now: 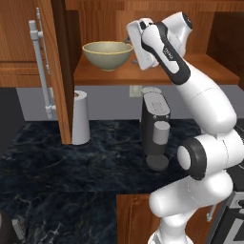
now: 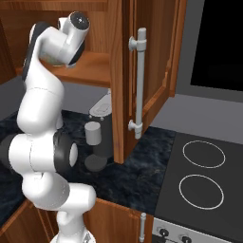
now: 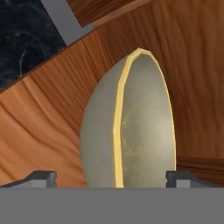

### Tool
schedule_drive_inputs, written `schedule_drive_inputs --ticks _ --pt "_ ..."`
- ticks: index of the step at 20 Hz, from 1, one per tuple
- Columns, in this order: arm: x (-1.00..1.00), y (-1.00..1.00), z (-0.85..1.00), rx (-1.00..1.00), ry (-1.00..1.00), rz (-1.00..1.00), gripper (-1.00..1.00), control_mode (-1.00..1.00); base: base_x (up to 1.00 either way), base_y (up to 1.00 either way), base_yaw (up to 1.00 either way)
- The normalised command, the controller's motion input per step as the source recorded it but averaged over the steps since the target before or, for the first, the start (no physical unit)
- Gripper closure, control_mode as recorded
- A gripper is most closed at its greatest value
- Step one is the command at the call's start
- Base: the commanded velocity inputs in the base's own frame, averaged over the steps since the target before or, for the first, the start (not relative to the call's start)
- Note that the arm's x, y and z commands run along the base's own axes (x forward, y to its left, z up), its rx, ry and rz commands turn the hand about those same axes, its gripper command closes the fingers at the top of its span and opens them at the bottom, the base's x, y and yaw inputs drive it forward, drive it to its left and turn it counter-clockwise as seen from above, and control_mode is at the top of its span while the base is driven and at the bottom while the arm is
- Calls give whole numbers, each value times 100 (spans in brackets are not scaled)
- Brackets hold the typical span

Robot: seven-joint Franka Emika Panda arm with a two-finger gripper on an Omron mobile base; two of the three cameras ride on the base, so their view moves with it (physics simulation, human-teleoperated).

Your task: Pick up the bowls from the cabinet and place each bowl in front of a stool on the dining counter.

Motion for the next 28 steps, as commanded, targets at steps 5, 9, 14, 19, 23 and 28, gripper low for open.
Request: schedule_drive_inputs --ticks 5,9,14,19,23,28 --pt "5 3 -5 -5 0 0 -100 -100 0 0 0" --pt "10 13 -1 -2 0 0 -100 -100 0 0 0" --pt "18 21 -9 0 0 0 -100 -100 0 0 0" --pt "18 17 -15 0 0 0 -100 -100 0 0 0" --pt "5 4 0 0 0 0 -100 -100 0 0 0" --pt "1 5 -2 0 0 0 100 -100 0 0 0"
